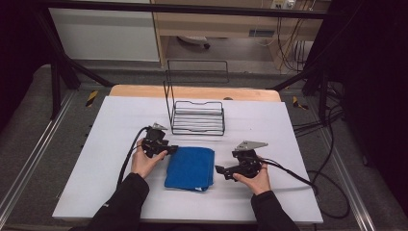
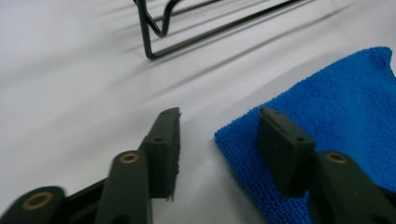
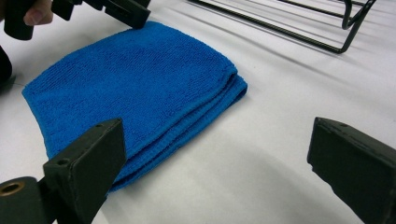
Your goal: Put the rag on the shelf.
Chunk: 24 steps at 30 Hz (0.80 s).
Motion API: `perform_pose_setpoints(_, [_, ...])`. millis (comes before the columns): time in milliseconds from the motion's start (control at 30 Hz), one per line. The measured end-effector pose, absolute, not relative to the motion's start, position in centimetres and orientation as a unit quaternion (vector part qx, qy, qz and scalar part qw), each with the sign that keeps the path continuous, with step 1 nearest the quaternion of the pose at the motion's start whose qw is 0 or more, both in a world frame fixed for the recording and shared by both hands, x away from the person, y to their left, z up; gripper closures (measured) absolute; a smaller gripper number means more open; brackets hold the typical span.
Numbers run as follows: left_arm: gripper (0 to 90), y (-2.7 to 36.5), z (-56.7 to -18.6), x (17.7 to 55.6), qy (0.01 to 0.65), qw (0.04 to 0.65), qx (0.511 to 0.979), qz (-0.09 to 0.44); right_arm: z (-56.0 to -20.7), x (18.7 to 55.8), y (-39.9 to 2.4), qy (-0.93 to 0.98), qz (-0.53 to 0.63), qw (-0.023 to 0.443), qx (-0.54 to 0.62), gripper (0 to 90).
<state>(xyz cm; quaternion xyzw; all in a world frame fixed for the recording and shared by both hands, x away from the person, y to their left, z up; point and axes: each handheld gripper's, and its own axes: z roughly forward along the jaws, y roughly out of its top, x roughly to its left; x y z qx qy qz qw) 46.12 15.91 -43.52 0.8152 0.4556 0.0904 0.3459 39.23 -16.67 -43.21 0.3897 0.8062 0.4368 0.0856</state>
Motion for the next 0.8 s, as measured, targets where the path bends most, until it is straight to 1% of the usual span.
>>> perform_pose_setpoints(33, [54.1,15.84,-43.62,46.10,0.454,0.344,0.817,0.088,-43.22,39.21,-16.65,0.806,0.436,0.086,0.390,5.3])
perform_pose_setpoints(133, [60.2,15.72,-43.77,45.98,0.447,0.338,0.824,0.081,-43.32,39.26,-16.60,0.808,0.433,0.085,0.391,5.3])
perform_pose_setpoints(233, [64.4,15.62,-44.01,46.01,0.445,0.338,0.826,0.074,-43.47,39.33,-16.50,0.808,0.433,0.082,0.392,5.5])
perform_pose_setpoints(467, [66.7,15.56,-44.13,45.84,0.438,0.341,0.828,0.080,-43.64,39.38,-16.30,0.805,0.433,0.078,0.397,5.6])
perform_pose_setpoints(533, [74.1,15.45,-44.17,45.75,0.436,0.343,0.829,0.072,-43.74,39.45,-16.25,0.805,0.433,0.079,0.397,5.4])
perform_pose_setpoints(700, [82.9,15.24,-44.09,45.43,0.433,0.346,0.828,0.080,-43.85,39.49,-16.15,0.804,0.435,0.078,0.397,4.6])
perform_pose_setpoints(800, [85.1,15.22,-44.05,45.37,0.428,0.344,0.832,0.082,-43.80,39.50,-16.16,0.803,0.437,0.081,0.397,3.7])
